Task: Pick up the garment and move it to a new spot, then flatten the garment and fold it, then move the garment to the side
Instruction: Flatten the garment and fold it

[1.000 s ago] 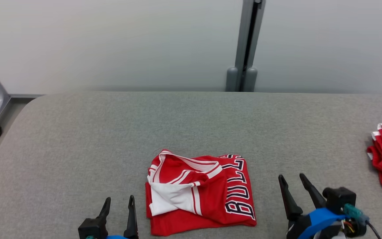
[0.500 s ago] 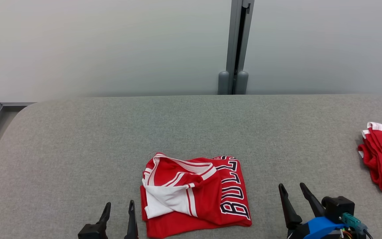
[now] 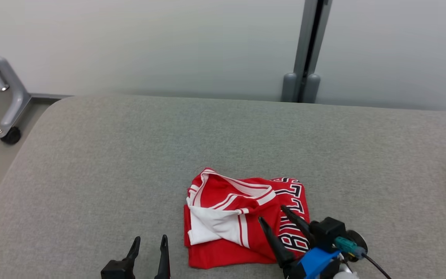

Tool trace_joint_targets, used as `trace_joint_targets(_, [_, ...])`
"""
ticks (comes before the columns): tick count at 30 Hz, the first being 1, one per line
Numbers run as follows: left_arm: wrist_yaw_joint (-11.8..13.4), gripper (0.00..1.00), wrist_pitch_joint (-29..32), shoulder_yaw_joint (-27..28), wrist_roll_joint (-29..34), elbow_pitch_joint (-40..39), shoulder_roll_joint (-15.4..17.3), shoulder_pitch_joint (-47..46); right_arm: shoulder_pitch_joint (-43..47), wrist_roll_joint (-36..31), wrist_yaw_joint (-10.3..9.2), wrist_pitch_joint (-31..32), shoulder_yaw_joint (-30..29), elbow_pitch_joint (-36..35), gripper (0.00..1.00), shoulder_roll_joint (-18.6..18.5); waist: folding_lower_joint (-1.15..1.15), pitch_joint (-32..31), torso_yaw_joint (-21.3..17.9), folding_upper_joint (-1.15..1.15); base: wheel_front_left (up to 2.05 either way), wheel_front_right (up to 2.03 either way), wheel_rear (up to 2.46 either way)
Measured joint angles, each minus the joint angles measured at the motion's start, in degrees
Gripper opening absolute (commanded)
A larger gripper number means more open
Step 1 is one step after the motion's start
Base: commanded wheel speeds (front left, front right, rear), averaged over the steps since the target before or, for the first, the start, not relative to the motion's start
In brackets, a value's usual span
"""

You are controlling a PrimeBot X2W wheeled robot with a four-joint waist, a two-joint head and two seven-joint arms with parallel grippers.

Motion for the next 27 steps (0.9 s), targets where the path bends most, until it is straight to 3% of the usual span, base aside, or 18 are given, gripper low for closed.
trace_joint_targets(12, [0.3,1.0,0.0,-0.6,-1.3,0.2,0.0,-1.2,-8.5,-0.3,0.0,0.0,6.7,6.4,1.0,-2.8,0.0,3.9,4.4,0.0,0.0,0.0,0.0])
trace_joint_targets(13, [0.3,1.0,0.0,-0.7,-1.4,0.1,0.0,-1.4,-8.8,-0.4,0.0,0.0,7.0,6.5,0.78,-2.8,0.0,4.1,4.5,0.0,0.0,0.0,0.0])
trace_joint_targets(14, [0.3,1.0,0.0,-0.9,-1.6,0.1,0.0,-1.5,-9.1,-0.4,0.0,0.0,7.5,6.4,0.31,-2.9,0.0,4.3,4.7,0.0,0.0,0.0,0.0])
trace_joint_targets(15, [0.4,1.0,0.0,-1.0,-1.7,0.0,0.0,-1.7,-9.3,-0.4,0.0,0.0,8.1,6.4,0.0,-2.9,0.0,4.5,4.9,0.0,0.0,0.0,0.0])
trace_joint_targets(19, [0.5,1.0,0.0,-1.5,-2.1,0.0,0.0,-2.2,-9.3,1.6,0.0,0.0,10.9,3.8,0.0,-2.9,0.0,4.9,5.2,0.0,0.0,0.0,0.0])
trace_joint_targets(27, [0.1,1.0,0.0,-2.1,-2.2,0.4,0.0,-2.5,-9.0,11.9,0.0,0.0,28.0,-1.0,0.0,-5.1,0.0,3.8,6.0,0.0,0.0,0.0,0.0])
